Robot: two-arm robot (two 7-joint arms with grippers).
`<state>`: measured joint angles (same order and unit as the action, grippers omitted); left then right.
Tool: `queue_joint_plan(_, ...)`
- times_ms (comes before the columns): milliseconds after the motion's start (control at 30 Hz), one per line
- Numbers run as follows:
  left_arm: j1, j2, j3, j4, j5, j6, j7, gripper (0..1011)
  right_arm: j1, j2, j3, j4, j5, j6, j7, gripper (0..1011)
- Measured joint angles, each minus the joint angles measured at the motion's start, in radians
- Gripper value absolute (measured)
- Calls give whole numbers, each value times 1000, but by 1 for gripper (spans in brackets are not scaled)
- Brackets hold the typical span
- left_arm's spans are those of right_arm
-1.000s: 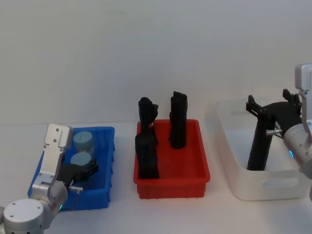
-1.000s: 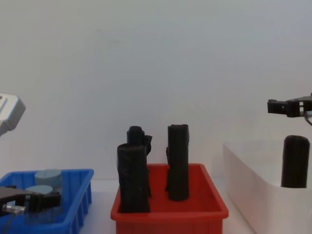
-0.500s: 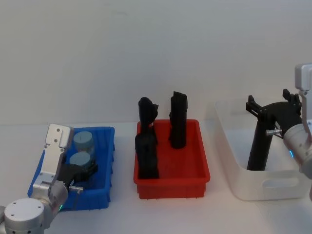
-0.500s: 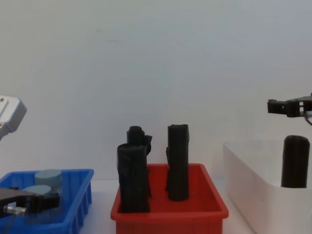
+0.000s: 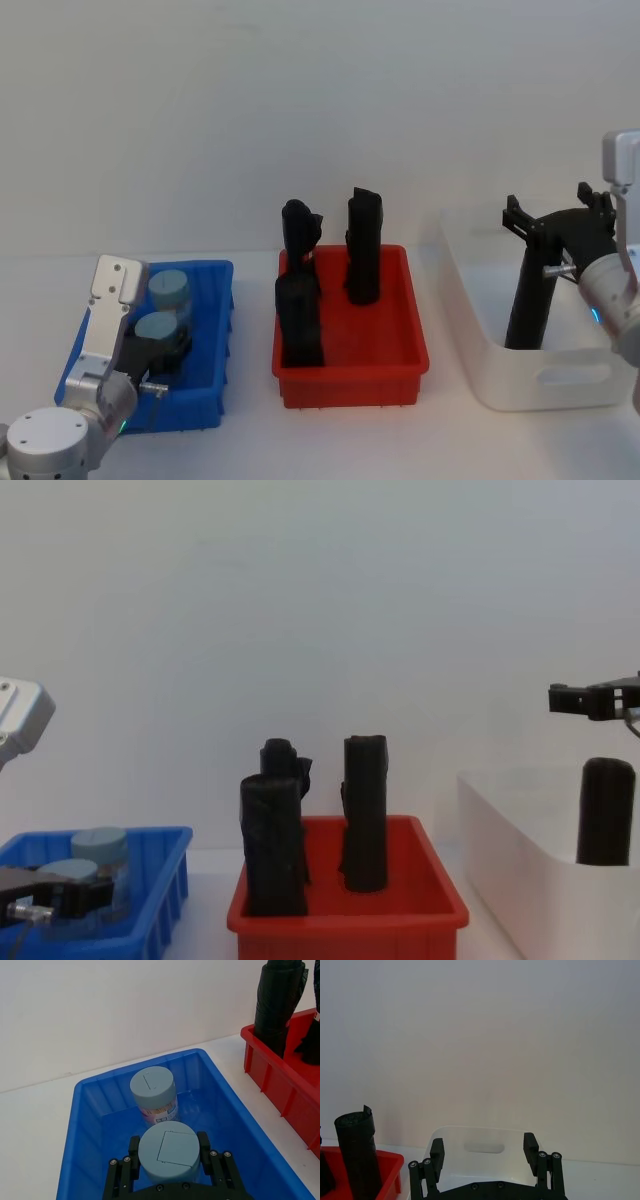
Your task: Pick the cotton swabs from the blue box and place them into the white box.
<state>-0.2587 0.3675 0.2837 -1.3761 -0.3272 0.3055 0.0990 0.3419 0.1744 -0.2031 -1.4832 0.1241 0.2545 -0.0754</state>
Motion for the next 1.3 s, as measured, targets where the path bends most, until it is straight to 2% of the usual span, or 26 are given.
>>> queue_joint_plan(367,1,0,-3,-11,2,-11,3,689,0,0,0,0,0,0,0,1001)
queue_joint_plan(900,12,5,-22,-109,0,-116,23,689,0,0,0,0,-3,-2,4,1001)
queue_joint_plan(1300,11,3,-31,-196,12,-202,15,689,-16,10,-12,-30,-46,-77,86,1001)
